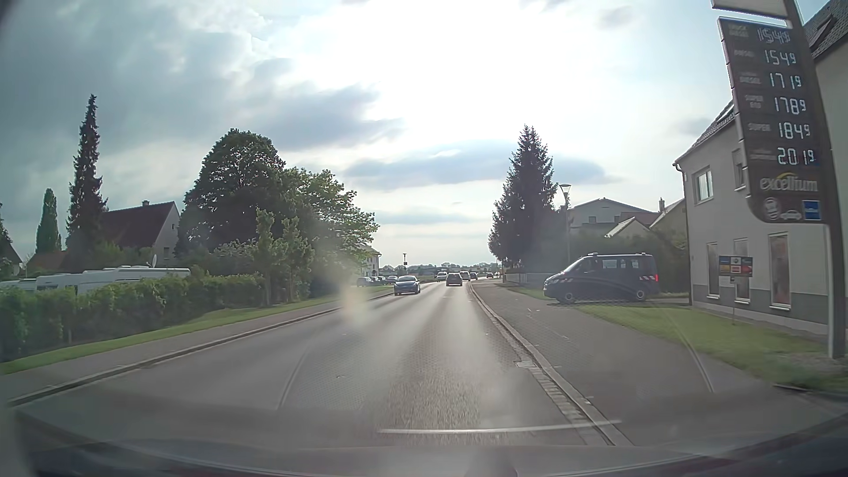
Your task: Follow the waypoints while adhering to traffic rules and regulations
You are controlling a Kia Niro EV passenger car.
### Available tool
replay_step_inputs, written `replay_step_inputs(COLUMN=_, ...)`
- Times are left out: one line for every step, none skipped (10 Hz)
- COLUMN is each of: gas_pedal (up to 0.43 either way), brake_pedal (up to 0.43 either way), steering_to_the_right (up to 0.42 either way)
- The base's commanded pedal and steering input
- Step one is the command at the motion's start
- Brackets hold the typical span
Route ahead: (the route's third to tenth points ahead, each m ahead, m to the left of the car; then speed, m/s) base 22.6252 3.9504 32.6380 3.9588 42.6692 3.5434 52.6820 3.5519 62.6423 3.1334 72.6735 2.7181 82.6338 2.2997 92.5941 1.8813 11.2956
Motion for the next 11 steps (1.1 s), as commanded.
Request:
replay_step_inputs(gas_pedal=0.15, brake_pedal=0.0, steering_to_the_right=0.0)
replay_step_inputs(gas_pedal=0.15, brake_pedal=0.0, steering_to_the_right=0.0)
replay_step_inputs(gas_pedal=0.15, brake_pedal=0.0, steering_to_the_right=0.0)
replay_step_inputs(gas_pedal=0.15, brake_pedal=0.0, steering_to_the_right=0.0)
replay_step_inputs(gas_pedal=0.15, brake_pedal=0.0, steering_to_the_right=-0.001)
replay_step_inputs(gas_pedal=0.15, brake_pedal=0.0, steering_to_the_right=-0.003)
replay_step_inputs(gas_pedal=0.15, brake_pedal=0.0, steering_to_the_right=-0.003)
replay_step_inputs(gas_pedal=0.15, brake_pedal=0.0, steering_to_the_right=-0.004)
replay_step_inputs(gas_pedal=0.15, brake_pedal=0.0, steering_to_the_right=-0.004)
replay_step_inputs(gas_pedal=0.15, brake_pedal=0.0, steering_to_the_right=-0.004)
replay_step_inputs(gas_pedal=0.15, brake_pedal=0.0, steering_to_the_right=-0.004)
